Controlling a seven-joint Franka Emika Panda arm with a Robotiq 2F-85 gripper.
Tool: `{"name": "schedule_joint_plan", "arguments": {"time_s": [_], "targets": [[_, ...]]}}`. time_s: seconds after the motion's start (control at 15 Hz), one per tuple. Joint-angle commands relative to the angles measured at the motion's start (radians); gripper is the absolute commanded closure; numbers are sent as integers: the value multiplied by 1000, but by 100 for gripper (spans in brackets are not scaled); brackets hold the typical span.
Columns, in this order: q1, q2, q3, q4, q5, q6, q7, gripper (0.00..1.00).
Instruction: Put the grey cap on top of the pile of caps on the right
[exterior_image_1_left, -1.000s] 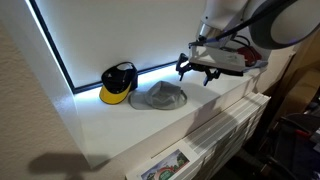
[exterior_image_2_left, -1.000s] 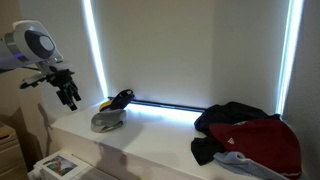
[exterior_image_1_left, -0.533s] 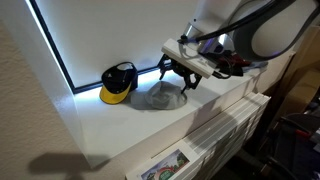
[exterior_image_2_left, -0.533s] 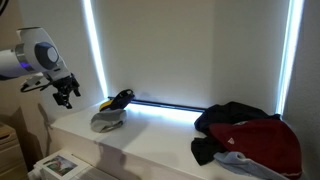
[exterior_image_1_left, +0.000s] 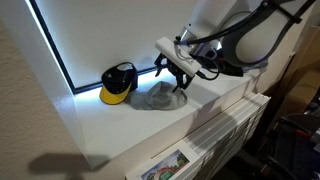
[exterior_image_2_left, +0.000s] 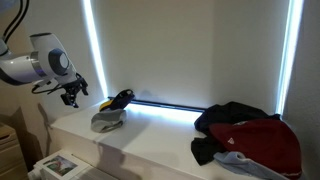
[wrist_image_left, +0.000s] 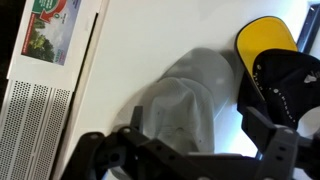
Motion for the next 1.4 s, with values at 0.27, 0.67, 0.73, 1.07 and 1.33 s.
{"name": "schedule_joint_plan", "arguments": {"time_s": [0.27, 0.67, 0.73, 1.07, 1.33], "targets": [[374, 216, -399, 342, -89, 55, 92, 0], [502, 313, -528, 422, -49, 39, 114, 0], [501, 309, -526, 419, -49, 39, 114, 0], [644, 370, -719, 452, -73, 86, 177, 0], [788, 589, -952, 555, 21, 179, 287, 0]]}}
